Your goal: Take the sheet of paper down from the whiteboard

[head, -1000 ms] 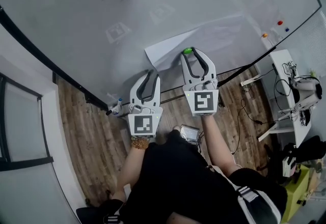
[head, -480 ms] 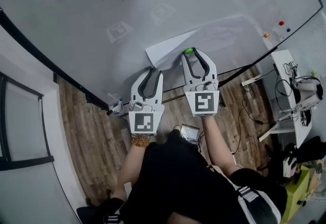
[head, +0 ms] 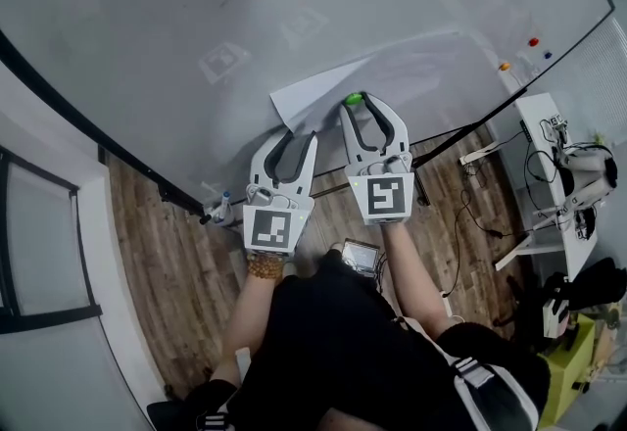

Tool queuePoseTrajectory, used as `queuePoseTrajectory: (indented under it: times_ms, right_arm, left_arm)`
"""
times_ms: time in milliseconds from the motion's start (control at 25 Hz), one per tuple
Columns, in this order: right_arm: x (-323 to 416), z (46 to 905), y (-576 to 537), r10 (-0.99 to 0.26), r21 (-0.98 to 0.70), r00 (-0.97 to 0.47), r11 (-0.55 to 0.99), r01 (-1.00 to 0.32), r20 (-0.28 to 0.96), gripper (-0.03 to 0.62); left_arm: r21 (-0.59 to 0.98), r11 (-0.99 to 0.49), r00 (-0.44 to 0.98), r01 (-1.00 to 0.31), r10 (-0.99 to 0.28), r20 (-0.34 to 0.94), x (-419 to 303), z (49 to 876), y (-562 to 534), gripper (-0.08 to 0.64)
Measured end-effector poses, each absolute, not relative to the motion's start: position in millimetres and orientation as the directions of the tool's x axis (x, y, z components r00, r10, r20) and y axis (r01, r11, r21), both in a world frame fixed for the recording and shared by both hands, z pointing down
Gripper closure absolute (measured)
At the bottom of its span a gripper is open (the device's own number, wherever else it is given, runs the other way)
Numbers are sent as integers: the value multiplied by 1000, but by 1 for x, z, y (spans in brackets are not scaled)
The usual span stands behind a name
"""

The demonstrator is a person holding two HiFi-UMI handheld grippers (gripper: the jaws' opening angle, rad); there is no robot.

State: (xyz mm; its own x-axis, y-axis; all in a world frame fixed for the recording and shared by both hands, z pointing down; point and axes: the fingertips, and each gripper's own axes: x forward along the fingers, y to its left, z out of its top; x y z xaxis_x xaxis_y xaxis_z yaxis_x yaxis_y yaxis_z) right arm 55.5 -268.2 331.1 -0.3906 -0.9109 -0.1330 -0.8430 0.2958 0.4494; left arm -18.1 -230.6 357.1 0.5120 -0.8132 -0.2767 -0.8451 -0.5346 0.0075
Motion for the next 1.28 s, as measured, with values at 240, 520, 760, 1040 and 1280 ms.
queuePoseTrajectory:
  times_ms: [240,520,760,1040,1280]
  right_arm:
    - [54,331,-269,-909,456,-398,305,-836,-122,469]
    - [61,337,-266,-913,467,-393,302,-831,-107,468]
    - [60,333,-267,-911,445,-396,308,-841,-118,468]
    - [59,332,-269,-907,455,-409,322,-830,-105,469]
    - [57,331,-269,-905,452,-409,320,-833,-114,469]
  left_arm:
    - [-29,-574,552,-818,-770,-322,-19,350,-221,451]
    - [-60,-584,566,-810,-749,-346,-16,343,-218,451]
    - [-43,-602,582,-797,-748,-318,-17,350,-225,451]
    - [-51,-621,603,-782,-734,-312,-17,357,-232,451]
    - [-60,-605,595,-794,-753,-281,-12,350,-237,457]
